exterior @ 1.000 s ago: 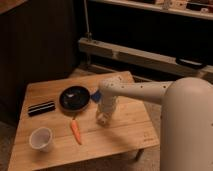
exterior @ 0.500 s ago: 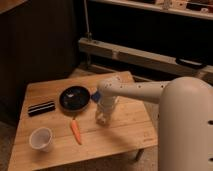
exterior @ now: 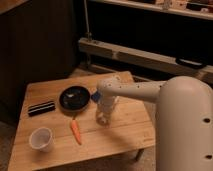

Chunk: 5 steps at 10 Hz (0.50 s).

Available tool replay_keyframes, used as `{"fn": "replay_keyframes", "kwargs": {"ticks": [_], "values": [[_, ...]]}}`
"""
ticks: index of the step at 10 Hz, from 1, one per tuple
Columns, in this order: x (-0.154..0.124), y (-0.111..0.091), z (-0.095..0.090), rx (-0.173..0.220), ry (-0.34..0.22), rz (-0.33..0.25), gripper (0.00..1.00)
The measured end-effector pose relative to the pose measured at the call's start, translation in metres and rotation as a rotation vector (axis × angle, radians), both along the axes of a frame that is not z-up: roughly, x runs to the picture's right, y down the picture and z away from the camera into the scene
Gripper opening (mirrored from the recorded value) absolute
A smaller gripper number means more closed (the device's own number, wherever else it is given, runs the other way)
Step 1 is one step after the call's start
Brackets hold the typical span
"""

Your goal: Stand the bottle upright

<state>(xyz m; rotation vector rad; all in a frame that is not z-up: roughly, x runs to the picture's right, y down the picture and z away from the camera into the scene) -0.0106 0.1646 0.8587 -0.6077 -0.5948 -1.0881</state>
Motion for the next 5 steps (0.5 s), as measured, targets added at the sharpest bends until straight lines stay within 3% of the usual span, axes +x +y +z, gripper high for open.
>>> {"fn": "replay_keyframes", "kwargs": {"ticks": [5], "values": [[0.0109,-0.0054,0.0064,0.045,0.038,0.020,0.58]]}}
